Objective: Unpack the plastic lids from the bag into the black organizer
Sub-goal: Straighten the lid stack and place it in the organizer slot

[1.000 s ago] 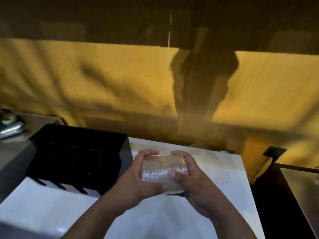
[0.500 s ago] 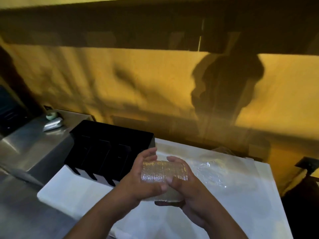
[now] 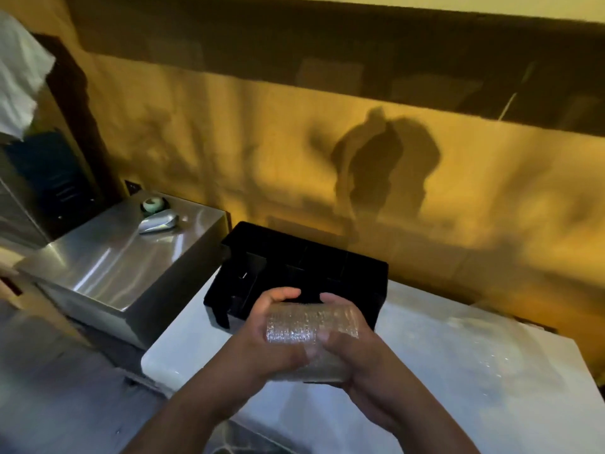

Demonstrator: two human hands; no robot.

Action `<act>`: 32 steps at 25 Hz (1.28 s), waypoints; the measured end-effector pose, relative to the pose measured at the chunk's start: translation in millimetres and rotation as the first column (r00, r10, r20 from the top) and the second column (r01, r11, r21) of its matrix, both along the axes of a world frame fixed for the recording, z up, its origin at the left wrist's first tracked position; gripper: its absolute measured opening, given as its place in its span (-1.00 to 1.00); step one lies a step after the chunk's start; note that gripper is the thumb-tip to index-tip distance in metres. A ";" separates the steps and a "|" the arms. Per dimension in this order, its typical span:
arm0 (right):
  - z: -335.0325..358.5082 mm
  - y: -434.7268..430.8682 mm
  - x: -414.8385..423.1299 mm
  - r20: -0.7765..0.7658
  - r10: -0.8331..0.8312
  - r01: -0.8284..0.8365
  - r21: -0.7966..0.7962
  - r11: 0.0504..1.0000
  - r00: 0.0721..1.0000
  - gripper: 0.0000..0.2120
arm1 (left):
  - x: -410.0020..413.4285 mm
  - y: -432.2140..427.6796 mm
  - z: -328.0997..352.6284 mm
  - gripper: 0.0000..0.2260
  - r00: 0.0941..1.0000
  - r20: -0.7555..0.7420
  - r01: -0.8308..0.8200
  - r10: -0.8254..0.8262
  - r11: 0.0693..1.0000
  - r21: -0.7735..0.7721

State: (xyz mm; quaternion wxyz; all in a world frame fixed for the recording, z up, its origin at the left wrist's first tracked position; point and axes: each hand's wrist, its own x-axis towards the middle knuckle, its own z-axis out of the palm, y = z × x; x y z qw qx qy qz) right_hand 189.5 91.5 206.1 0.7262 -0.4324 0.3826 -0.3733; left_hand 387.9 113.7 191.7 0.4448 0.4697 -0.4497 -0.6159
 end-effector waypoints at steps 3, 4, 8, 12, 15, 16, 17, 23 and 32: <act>5.2 5.4 53.3 -0.085 -0.068 0.065 -0.037 0.997 0.994 -0.43 | 47.0 -3.1 8.4 -0.41 0.999 0.018 -0.039 0.040 0.998 -0.044; 6.5 7.1 66.9 -0.118 -0.096 0.091 -0.040 0.995 0.988 -0.47 | 56.0 -3.1 9.9 -0.42 0.998 0.020 -0.053 0.054 0.998 -0.040; 8.2 10.5 101.3 -0.110 -0.141 0.140 -0.017 0.990 0.984 -0.46 | 89.4 -2.4 14.0 -0.28 0.998 0.007 0.070 -0.069 0.995 -0.069; 11.5 10.0 104.5 -0.019 -0.103 0.103 -0.007 0.995 0.995 -0.35 | 101.6 -12.1 15.2 -0.32 0.991 -0.003 0.131 -0.131 0.988 -0.081; 8.9 3.5 111.6 -0.076 -0.131 0.130 -0.019 0.991 0.988 -0.45 | 99.6 -21.9 12.3 -0.40 0.999 0.003 0.047 -0.047 0.998 -0.040; 6.4 -2.1 113.8 -0.095 -0.150 0.149 -0.024 0.989 0.984 -0.46 | 100.2 -25.8 11.6 -0.35 0.999 0.008 0.051 -0.050 0.998 -0.025; 5.2 -9.4 114.9 -0.099 -0.159 0.157 -0.028 0.987 0.982 -0.45 | 101.6 -30.3 8.9 -0.27 0.997 0.013 0.070 -0.070 0.998 -0.010; -15.1 -52.5 117.9 0.044 0.004 -0.008 0.089 0.996 0.999 -0.29 | 117.4 -61.6 -1.0 -0.21 0.991 0.109 0.076 -0.075 0.997 -0.003; -52.8 -105.3 128.8 0.076 0.040 -0.052 0.155 0.987 0.996 -0.21 | 129.2 -104.9 -28.4 -0.22 0.990 0.124 0.056 -0.063 0.996 0.065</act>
